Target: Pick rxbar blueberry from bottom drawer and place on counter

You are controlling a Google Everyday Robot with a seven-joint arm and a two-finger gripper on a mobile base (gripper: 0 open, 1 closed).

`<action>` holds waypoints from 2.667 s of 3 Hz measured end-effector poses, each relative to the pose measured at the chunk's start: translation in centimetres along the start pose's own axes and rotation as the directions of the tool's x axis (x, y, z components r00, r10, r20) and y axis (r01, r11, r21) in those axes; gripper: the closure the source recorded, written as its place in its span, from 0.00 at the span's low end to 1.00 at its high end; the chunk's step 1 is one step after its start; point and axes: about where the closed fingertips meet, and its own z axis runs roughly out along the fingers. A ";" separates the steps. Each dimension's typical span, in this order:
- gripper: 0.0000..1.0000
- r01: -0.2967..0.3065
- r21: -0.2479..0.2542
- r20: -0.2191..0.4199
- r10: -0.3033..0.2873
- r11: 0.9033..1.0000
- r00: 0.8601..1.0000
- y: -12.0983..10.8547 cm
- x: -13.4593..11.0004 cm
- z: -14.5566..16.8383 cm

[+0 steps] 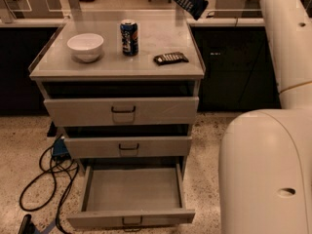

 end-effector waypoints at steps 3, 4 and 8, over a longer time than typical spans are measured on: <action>1.00 -0.148 -0.223 -0.003 0.151 0.963 0.989 9.0 10.3 10.2; 1.00 -0.179 -0.334 0.003 0.191 0.926 0.982 14.8 10.9 15.4; 0.12 -0.183 -0.343 -0.001 0.195 0.921 0.981 15.4 11.3 15.9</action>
Offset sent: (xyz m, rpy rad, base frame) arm 0.0905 -0.0240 -0.1612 0.1051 0.2663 0.0966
